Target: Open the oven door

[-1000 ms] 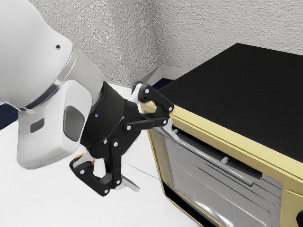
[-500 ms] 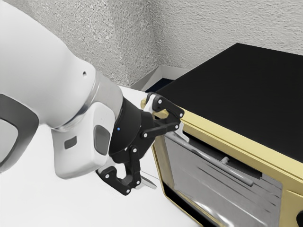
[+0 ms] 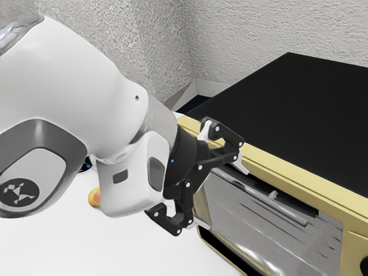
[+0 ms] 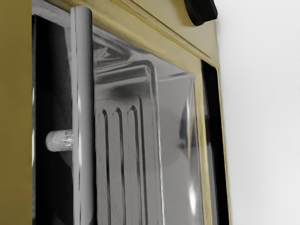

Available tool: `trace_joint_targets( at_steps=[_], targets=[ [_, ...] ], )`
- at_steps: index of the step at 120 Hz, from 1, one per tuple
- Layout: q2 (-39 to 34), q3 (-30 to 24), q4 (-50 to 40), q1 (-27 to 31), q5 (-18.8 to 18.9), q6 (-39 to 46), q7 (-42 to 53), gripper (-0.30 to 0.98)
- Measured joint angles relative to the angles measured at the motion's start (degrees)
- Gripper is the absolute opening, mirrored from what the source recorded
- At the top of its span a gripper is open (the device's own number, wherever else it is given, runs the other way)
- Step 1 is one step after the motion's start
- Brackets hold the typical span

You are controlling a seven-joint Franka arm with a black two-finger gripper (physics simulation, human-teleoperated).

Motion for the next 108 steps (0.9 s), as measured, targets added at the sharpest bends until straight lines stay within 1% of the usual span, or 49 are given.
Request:
trace_joint_targets(
  at_steps=[34, 58, 108],
  targets=[
    [1.8, 0.0, 0.0, 0.0, 0.3, 0.5, 0.3, 0.69],
    [1.9, 1.3, 0.0, 0.0, 0.7, 0.6, 0.5, 0.69],
    [2.0, 1.3, -1.1, 0.0, 0.9, 0.7, 0.8, 0.69]
  ],
)
